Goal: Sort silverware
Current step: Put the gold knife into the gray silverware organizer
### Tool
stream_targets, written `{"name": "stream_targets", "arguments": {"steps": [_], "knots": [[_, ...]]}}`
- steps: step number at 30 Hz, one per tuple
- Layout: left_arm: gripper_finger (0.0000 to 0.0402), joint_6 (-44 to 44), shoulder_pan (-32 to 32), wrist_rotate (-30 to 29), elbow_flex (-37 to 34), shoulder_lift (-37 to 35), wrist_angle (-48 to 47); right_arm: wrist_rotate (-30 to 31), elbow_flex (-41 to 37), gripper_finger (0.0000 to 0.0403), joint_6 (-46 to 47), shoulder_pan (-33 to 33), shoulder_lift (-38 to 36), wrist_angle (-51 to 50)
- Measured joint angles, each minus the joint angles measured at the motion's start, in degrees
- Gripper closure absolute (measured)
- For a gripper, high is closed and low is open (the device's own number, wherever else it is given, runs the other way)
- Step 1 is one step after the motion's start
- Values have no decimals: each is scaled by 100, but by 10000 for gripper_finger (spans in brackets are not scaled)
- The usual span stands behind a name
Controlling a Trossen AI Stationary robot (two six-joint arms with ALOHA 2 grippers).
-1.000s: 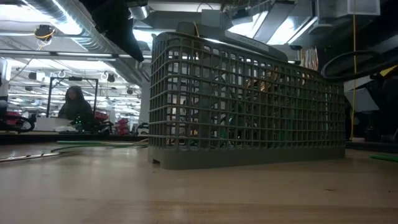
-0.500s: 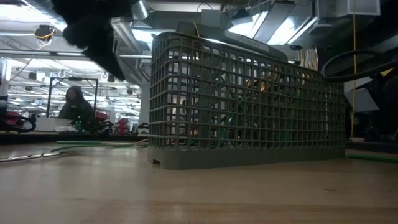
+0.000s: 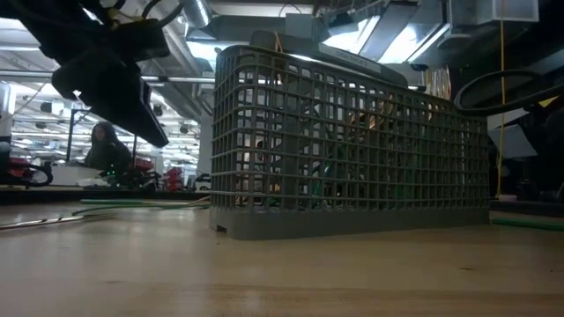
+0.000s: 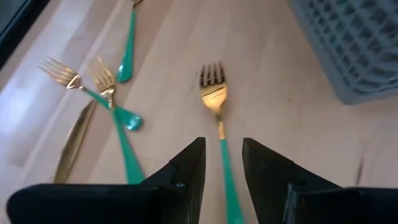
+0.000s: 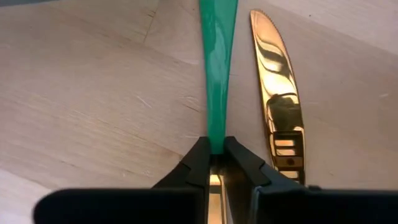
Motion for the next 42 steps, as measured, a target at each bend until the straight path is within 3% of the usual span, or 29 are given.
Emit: {"name": "stream_targets", "arguments": {"steps": [10, 15, 22, 35, 42], "knots": [[302, 446, -415, -2, -394, 0, 1445, -293, 467, 372, -362, 6, 31, -539], [302, 343, -533, -6, -500, 0, 1654, -592, 559, 372, -604, 0, 24, -685], [302, 326, -535, -17, -769, 0, 2189, -1347, 849, 371, -1144, 0, 20, -853], [302, 321, -533, -17, -1092, 0, 2919, -1896, 2585, 371, -1988, 0, 9, -3014], [302, 319, -533, -17, -1093, -2, 2983, -1877, 3564, 371, -2299, 0, 7, -3971]]}}
